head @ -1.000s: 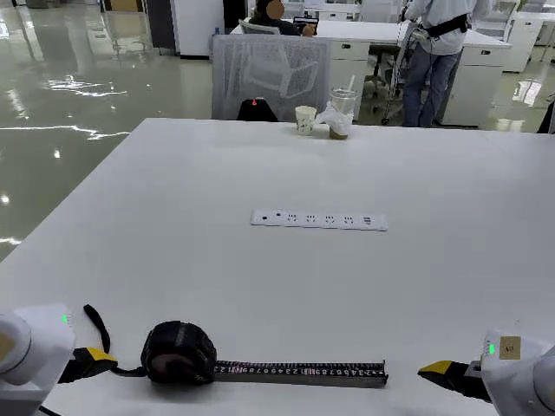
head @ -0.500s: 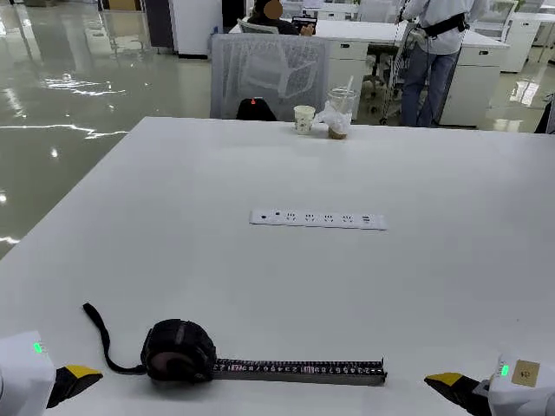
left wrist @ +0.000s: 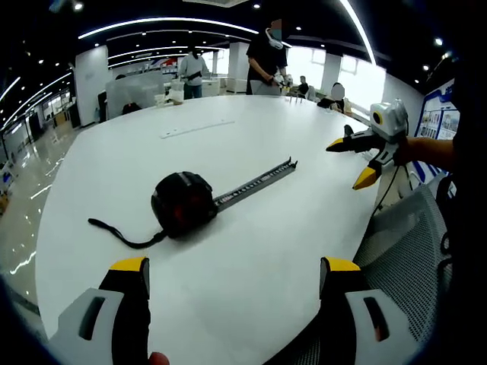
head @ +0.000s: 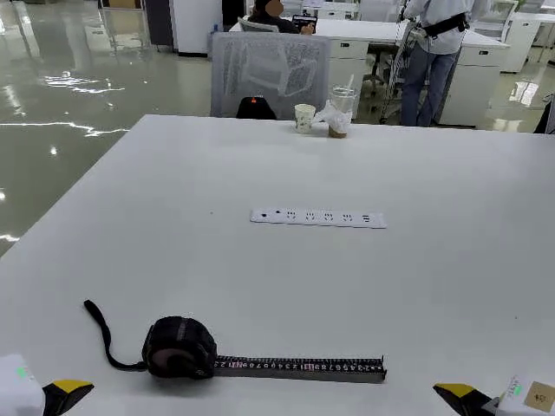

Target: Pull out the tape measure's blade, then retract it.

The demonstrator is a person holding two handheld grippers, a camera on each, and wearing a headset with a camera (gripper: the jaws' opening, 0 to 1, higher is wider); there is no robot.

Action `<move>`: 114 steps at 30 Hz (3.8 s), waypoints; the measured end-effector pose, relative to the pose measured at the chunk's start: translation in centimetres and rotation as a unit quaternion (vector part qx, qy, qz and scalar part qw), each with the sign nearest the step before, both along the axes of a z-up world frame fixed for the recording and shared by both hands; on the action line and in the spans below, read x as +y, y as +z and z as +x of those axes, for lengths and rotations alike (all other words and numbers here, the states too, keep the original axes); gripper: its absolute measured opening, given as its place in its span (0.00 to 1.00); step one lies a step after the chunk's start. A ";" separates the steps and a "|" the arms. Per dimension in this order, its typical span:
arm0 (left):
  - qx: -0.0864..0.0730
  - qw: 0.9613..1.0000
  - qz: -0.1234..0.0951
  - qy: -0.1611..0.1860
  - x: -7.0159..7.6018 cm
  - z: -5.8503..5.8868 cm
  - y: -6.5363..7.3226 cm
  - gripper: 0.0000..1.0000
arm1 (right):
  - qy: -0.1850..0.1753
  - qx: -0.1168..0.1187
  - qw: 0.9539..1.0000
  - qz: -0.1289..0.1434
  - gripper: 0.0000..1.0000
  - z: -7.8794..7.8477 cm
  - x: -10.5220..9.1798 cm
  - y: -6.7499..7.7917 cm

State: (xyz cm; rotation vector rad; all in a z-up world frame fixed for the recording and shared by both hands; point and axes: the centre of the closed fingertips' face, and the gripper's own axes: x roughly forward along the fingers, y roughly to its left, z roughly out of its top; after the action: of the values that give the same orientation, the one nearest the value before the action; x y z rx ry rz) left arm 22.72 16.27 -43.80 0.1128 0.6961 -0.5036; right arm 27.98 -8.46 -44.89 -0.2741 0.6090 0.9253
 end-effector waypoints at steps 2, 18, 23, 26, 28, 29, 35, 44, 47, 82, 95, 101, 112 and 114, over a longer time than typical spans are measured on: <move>-0.004 1.000 -0.002 0.005 0.0 0.0 0.0 0.91 | -0.006 0.000 1.000 0.005 0.88 -0.3 0.3 0.2; -0.034 0.997 -0.015 0.067 -0.4 0.4 0.6 0.99 | -0.059 0.007 0.998 0.032 0.95 -1.8 1.1 1.2; -0.038 0.996 -0.019 0.077 -0.8 0.5 1.0 0.99 | -0.069 0.007 0.997 0.036 0.96 -2.2 1.4 1.5; -0.038 0.996 -0.022 0.082 -0.9 0.3 1.0 0.99 | -0.075 0.008 0.996 0.037 0.97 -2.5 1.6 1.6; -0.039 0.995 -0.024 0.088 -1.0 0.1 1.1 0.99 | -0.082 0.010 0.996 0.042 0.98 -2.7 1.7 1.8; -0.039 0.995 -0.025 0.091 -1.1 0.0 1.1 0.99 | -0.085 0.011 0.995 0.046 0.98 -2.8 1.8 1.9; -0.037 0.993 -0.026 0.108 -1.2 -0.5 1.3 0.99 | -0.100 0.011 0.993 0.054 0.99 -3.1 2.1 2.2; -0.038 0.990 -0.025 0.132 -1.2 -1.0 1.4 0.99 | -0.113 0.005 0.992 0.062 0.99 -3.4 2.4 2.8; -0.035 0.989 -0.024 0.139 -1.1 -1.1 1.4 0.99 | -0.120 0.007 0.991 0.065 0.99 -3.5 2.3 2.9; -0.033 0.992 -0.001 0.125 -1.9 -1.0 1.8 0.99 | -0.130 0.019 0.989 0.064 0.99 -4.0 1.8 3.1; -0.030 0.991 0.009 0.130 -2.0 -0.3 2.1 0.99 | -0.100 0.028 0.993 0.060 0.99 -4.1 2.0 3.0; -0.024 0.991 0.010 0.134 -2.0 0.0 2.0 0.99 | -0.088 0.031 0.994 0.055 0.99 -3.8 1.9 2.9; -0.020 0.989 0.009 0.149 -1.9 1.8 2.1 0.99 | -0.062 0.030 0.996 0.057 0.99 -2.4 1.8 3.4; -0.022 0.988 0.007 0.154 -1.9 2.1 2.3 0.99 | -0.060 0.033 0.996 0.055 0.99 -2.1 1.7 3.3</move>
State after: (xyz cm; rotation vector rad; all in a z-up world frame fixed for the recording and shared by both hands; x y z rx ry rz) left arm 24.82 14.35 -41.52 0.0279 0.6592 -0.2003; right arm 25.85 -6.74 -41.60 -0.1076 0.6266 0.8513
